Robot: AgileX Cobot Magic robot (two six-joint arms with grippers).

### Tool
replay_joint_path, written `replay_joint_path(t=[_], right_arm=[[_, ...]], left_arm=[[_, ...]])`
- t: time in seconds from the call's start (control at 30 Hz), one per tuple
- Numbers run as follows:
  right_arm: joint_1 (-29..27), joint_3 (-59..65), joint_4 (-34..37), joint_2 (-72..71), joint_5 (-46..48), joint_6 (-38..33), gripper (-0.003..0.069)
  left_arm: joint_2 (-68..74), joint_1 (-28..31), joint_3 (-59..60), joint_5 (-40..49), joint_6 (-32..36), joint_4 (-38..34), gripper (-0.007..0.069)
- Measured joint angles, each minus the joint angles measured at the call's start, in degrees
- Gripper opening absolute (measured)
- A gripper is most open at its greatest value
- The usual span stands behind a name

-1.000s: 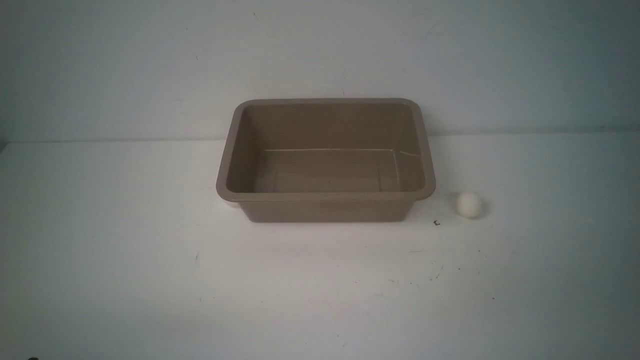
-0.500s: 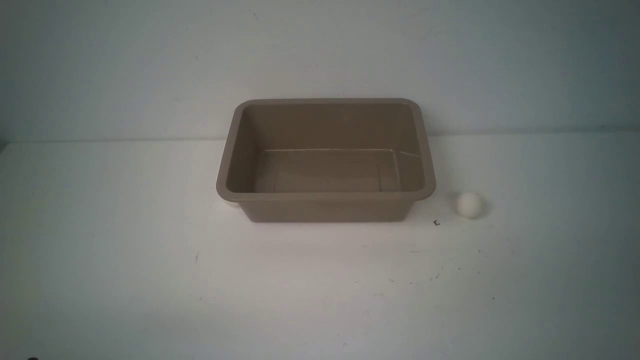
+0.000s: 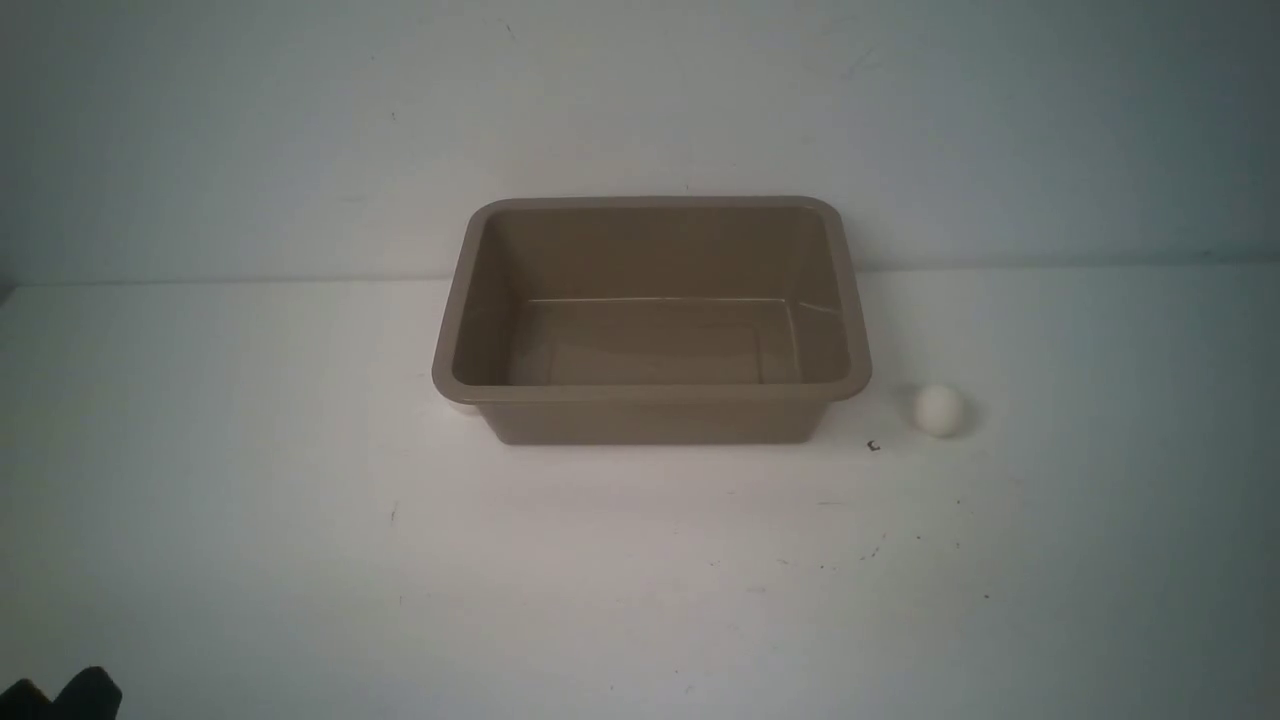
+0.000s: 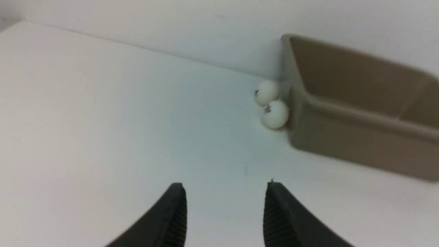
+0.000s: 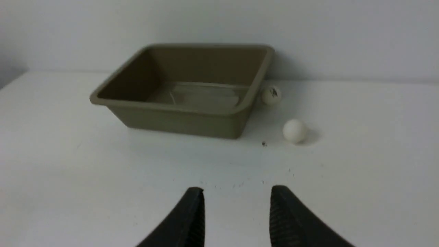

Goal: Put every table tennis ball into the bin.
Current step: Use the right arm to clamp the table tennis ball closest to it

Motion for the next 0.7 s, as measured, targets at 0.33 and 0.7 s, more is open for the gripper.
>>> replay_joint_path(t=[0.33,0.7], right_arm=[[0.0,-8.9,6.0,32.8,-10.0,-22.2,0.0243],[0.0,-30.0,10.9,65.5,-3.4,-24.3,0.0335]], left_arm=[[0.0,0.0,0.0,-6.7,0.0,-12.5,0.0289],[0.0,0.0,0.0,-5.8,0.1,-12.7,0.0289]])
